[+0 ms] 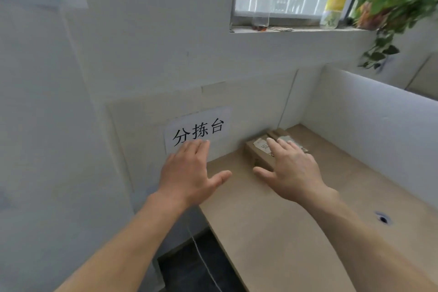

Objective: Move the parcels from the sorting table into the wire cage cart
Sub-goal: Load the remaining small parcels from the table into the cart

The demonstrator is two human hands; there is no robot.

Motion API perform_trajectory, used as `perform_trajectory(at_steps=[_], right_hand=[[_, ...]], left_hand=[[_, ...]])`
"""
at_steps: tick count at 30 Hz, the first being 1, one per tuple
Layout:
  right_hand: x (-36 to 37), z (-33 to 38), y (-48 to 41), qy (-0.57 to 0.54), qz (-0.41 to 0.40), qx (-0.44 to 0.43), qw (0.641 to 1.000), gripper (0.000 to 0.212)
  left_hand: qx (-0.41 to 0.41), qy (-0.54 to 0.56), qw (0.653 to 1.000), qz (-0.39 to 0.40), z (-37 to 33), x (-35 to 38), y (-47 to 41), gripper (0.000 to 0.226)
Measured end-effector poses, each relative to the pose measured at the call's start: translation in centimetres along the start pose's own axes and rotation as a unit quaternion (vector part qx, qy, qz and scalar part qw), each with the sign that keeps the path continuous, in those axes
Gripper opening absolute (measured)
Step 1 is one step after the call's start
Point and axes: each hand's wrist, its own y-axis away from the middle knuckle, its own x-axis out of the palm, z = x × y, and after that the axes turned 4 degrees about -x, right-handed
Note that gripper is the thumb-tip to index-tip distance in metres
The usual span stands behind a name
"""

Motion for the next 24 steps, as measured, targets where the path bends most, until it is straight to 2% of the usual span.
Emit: perform_trajectory(at_steps=[10, 20, 24], right_hand=[[1.5, -4.8, -1.8, 0.017, 0.028, 0.102, 0.994, 0.079], [1.9, -12.1, -3.1, 0.003, 0.024, 0.137, 0.99, 0.071], [2.1, -14.2, -3.4, -0.007, 0.036, 0.145, 0.989, 0.074]], left_hand=[[0.09, 0.038, 0.995, 0.027, -3.3, 4.1, -6.9, 0.092], [0.114, 0.025, 0.993, 0.025, -9.7, 7.5, -10.7, 0.092], [0.11, 0.015, 0.993, 0.037, -11.4, 8.9, -11.3, 0.094]])
